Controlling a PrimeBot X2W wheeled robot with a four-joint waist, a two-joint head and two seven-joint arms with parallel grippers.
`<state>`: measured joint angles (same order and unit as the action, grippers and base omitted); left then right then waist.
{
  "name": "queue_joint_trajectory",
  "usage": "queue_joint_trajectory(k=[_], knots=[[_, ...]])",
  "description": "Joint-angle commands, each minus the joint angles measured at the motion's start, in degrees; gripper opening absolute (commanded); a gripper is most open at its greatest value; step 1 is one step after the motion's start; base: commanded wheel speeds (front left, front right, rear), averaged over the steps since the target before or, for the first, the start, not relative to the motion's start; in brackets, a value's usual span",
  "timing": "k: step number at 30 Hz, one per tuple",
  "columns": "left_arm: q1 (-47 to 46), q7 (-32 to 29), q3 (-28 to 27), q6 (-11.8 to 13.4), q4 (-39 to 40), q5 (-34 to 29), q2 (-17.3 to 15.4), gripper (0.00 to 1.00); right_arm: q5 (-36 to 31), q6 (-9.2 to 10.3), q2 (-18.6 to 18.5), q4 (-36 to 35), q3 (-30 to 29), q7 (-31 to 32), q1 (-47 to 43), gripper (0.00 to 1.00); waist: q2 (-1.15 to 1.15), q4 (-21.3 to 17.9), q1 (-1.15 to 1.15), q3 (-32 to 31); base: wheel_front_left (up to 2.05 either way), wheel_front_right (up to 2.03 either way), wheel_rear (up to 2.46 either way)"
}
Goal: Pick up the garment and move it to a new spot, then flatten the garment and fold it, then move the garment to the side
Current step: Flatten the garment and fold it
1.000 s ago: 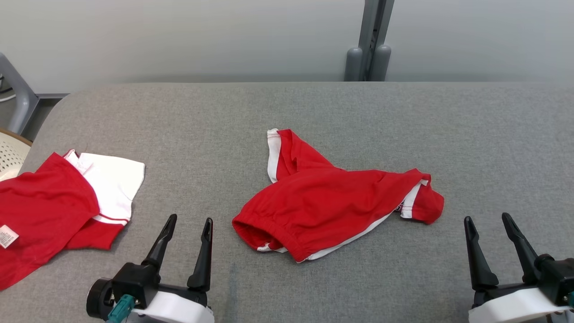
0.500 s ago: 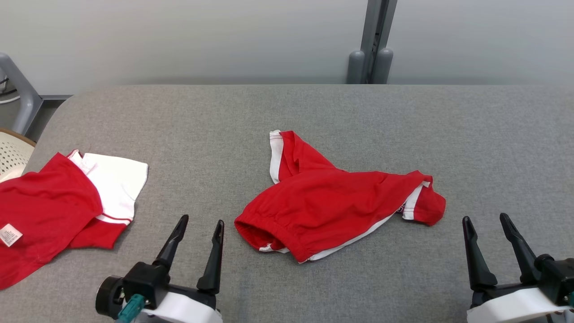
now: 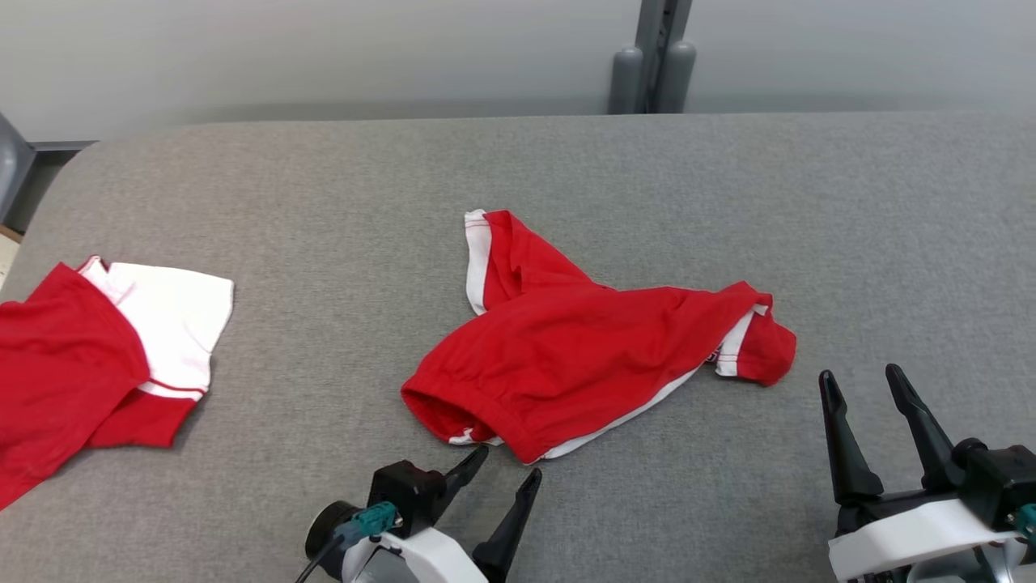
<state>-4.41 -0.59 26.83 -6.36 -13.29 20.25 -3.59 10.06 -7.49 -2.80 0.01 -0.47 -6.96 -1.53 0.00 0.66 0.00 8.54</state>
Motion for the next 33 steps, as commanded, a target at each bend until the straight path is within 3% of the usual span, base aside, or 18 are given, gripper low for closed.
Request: queue_joint_trajectory(k=[1,9,10,11,18,23,33], knots=[[-2.0,-0.7,0.7,-0.5,-1.6,1.0,-0.2,1.00,0.3,-0.01,-0.2,0.3,-0.1,-0.3,0.9,1.00,0.00,-1.3,0.00,1.0,0.00,0.00,0.00],[-5.5,0.7,1.6,-0.7,-6.4,1.7,-0.1,1.00,1.0,-0.01,-0.2,1.2,-0.4,-1.2,1.6,1.00,0.00,-3.2,0.00,2.3,0.00,0.00,0.00],[-5.8,1.3,1.7,-0.8,-6.5,2.3,-0.1,0.46,1.0,-0.01,-0.2,1.3,-0.4,-1.3,1.6,1.00,0.00,-3.3,0.00,2.4,0.00,0.00,0.00],[-6.0,1.7,1.9,-0.8,-6.4,2.6,-0.1,0.00,1.2,-0.01,-0.2,1.4,-0.5,-1.4,1.7,1.00,0.00,-3.3,0.00,2.5,0.00,0.00,0.00],[-8.4,4.7,0.9,-0.5,-2.0,2.4,-2.1,0.00,2.0,-0.01,-0.2,1.8,-0.9,-1.7,2.0,1.00,0.00,-2.2,0.00,3.5,0.00,0.00,0.00],[-11.9,3.0,-1.3,0.9,0.3,2.4,-3.8,0.00,2.4,-0.01,-0.2,2.4,-0.4,-1.8,2.8,1.00,0.00,-1.6,0.00,4.2,0.00,0.00,0.00],[-20.4,1.0,-5.0,1.0,-7.4,4.7,-5.6,0.00,3.8,-0.01,-0.2,4.8,1.2,-2.3,5.0,1.00,0.00,-4.0,0.00,5.4,0.00,0.00,0.00]])
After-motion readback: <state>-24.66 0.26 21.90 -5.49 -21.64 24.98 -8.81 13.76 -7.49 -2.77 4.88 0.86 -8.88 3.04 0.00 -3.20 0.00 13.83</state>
